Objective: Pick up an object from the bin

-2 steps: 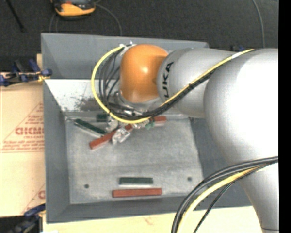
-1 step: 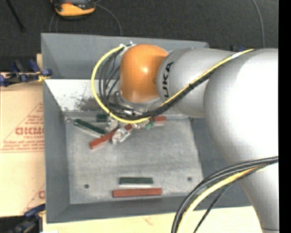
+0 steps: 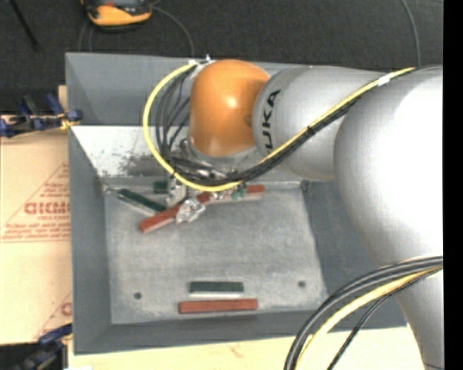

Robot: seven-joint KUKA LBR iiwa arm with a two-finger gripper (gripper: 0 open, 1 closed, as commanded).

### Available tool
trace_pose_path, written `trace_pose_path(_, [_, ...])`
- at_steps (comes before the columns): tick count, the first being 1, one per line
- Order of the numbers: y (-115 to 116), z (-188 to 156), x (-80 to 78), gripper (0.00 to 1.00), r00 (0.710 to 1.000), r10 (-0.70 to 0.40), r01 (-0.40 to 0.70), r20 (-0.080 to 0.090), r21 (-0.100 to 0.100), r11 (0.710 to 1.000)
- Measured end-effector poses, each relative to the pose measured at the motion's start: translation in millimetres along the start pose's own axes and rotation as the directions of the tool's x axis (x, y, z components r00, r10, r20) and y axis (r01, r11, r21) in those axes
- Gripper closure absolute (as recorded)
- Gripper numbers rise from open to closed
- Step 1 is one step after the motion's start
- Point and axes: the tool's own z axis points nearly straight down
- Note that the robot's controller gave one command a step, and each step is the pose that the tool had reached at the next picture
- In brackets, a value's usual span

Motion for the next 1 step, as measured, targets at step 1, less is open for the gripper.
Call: trace_pose_path(1, [19.6, -104.3, 1.3, 1.00, 0.999, -0.047, 0.047, 0.005, 0.001, 0.999])
